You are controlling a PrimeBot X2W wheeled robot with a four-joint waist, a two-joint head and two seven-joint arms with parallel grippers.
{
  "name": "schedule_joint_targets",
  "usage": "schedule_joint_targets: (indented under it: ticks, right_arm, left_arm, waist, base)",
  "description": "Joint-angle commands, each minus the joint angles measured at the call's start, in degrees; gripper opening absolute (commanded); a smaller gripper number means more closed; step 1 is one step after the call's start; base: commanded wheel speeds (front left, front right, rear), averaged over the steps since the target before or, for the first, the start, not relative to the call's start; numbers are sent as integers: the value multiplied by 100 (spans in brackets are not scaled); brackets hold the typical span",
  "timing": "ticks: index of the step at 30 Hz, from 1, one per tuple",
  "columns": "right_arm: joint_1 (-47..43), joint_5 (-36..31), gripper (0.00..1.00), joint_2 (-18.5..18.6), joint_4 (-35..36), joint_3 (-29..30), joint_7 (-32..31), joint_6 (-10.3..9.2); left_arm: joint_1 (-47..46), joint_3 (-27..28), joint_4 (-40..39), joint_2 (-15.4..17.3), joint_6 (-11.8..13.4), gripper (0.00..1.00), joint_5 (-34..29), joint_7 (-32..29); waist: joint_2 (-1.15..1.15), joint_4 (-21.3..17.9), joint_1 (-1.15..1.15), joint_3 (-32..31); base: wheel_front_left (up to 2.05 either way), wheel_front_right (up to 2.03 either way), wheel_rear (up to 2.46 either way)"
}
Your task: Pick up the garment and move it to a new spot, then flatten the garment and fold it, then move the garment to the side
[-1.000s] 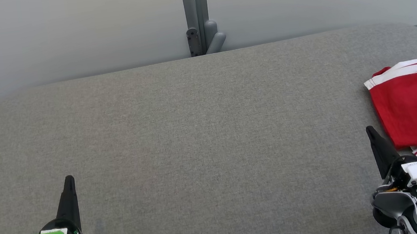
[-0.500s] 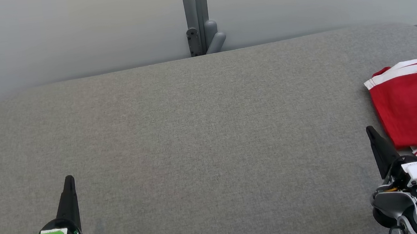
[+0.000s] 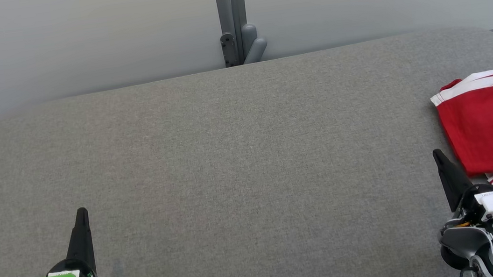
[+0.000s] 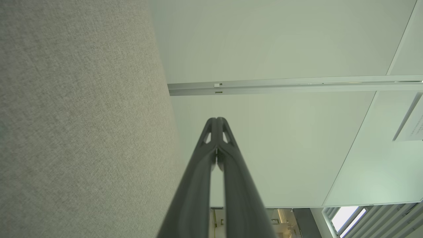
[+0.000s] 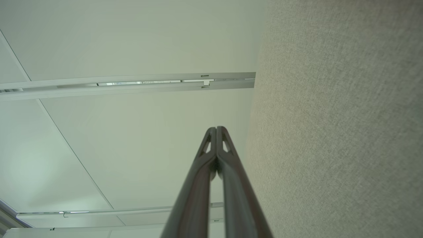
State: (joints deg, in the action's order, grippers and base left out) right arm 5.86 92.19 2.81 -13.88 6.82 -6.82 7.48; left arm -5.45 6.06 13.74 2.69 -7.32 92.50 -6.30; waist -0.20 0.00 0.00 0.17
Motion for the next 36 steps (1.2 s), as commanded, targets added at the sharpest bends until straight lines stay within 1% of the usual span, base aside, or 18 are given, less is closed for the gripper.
schedule_joint_targets:
  ticks: [1, 36]
  right_arm:
    - [26, 40, 0, 12, 24, 12, -25, 2]
    - [26, 41, 0, 12, 24, 12, -24, 2]
  left_arm:
    - [-103, 27, -1, 36, -35, 0, 1, -2]
    - [-103, 27, -1, 36, -35, 0, 1, -2]
  waist:
    - [20, 0, 0, 0]
    - [20, 0, 0, 0]
  base:
    - [0, 0, 0]
    - [0, 0, 0]
